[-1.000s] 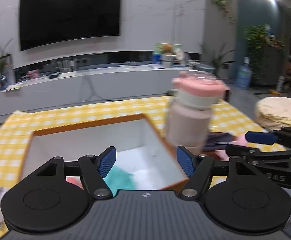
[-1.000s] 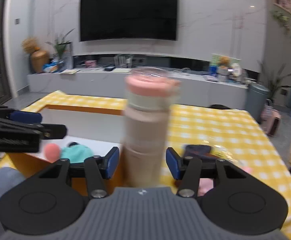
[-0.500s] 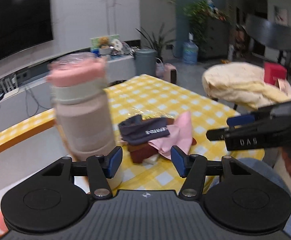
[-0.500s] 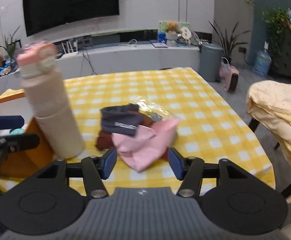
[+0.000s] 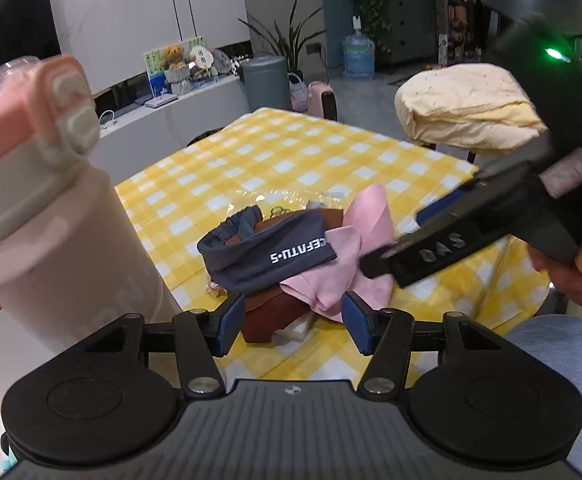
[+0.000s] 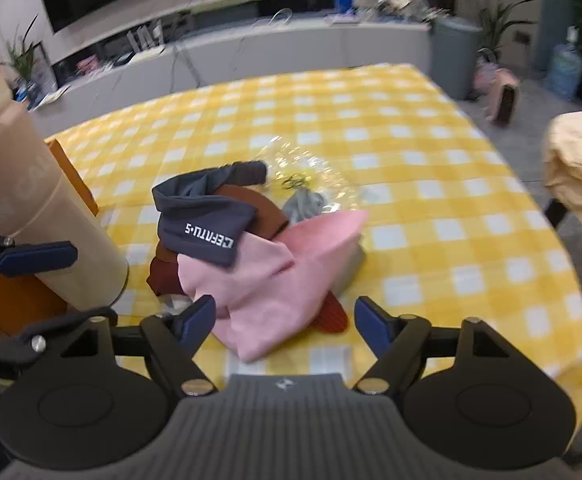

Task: Organize soft objects
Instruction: 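Move both grippers back over the navy cap and pink cloth, then grasp the navy cap with the left gripper while the right gripper reaches the pink cloth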

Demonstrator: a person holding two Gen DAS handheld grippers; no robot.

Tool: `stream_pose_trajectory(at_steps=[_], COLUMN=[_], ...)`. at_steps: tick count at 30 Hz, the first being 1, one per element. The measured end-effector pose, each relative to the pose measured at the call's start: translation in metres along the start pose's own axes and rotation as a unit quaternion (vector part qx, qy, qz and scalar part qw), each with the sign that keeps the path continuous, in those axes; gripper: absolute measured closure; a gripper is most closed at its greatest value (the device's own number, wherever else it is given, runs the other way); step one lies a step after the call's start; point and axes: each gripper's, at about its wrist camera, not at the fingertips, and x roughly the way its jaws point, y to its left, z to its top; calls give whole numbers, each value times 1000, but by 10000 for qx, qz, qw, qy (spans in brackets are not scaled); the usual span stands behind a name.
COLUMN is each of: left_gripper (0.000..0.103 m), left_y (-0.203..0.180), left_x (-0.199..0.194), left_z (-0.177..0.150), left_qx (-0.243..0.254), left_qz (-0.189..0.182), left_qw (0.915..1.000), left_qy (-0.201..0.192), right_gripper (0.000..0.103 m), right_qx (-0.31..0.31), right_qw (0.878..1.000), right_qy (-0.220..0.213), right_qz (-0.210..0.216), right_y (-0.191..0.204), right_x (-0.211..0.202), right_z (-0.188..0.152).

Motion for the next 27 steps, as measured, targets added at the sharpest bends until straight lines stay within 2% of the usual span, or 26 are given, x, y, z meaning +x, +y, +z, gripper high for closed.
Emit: stream_pose_trajectory(at_steps=[3, 4, 6, 8, 9, 10, 11, 15, 17, 20, 24, 27], left_gripper=[39, 39, 39, 39, 39, 39, 39, 39, 39, 39, 38, 35], left_y=[1, 1, 0, -1, -1, -1, 0, -2, -3, -7, -12, -15], left_x=[7, 9, 12, 16, 18, 19, 21, 27, 32, 40, 54, 67], left_z=[-1, -1, -1, 0, 0, 1, 2, 7, 10, 15, 21, 23], left_qx=[53, 62, 90, 118, 114, 99, 88, 188, 313, 497, 570, 723], left_qz=[6, -24, -33, -35, -44, -55, -74, -102, -61, 27, -42, 83], left_qw=[9999, 9999, 9998, 9997, 9997, 9997, 9997, 9997, 9994, 9987, 9983, 9973], left_qy=[99, 132, 184, 206, 210, 215, 211, 149, 120, 90, 93, 64], right_gripper=[23, 25, 35, 65, 71, 92, 103, 103, 103, 103, 103, 103], right_qx=[-69, -84, -148, -116, -93, -100, -159, -35, 87, 405, 546, 733], right_qw=[9998, 9998, 9995, 9993, 9989, 9988, 9991, 9994, 9998, 9990, 9949, 9945], right_qy=[116, 150, 182, 224, 235, 209, 177, 76, 21, -78, -259, -179], right_qz=[145, 140, 199, 279, 396, 429, 365, 346, 204, -158, -811, -730], right_y=[-1, -1, -1, -2, -3, -3, -2, -11, -20, -38, -55, -67], right_x=[21, 27, 35, 40, 40, 37, 34, 16, 5, -13, -29, -28], right_z=[11, 14, 17, 18, 17, 16, 14, 4, -3, -11, -15, -17])
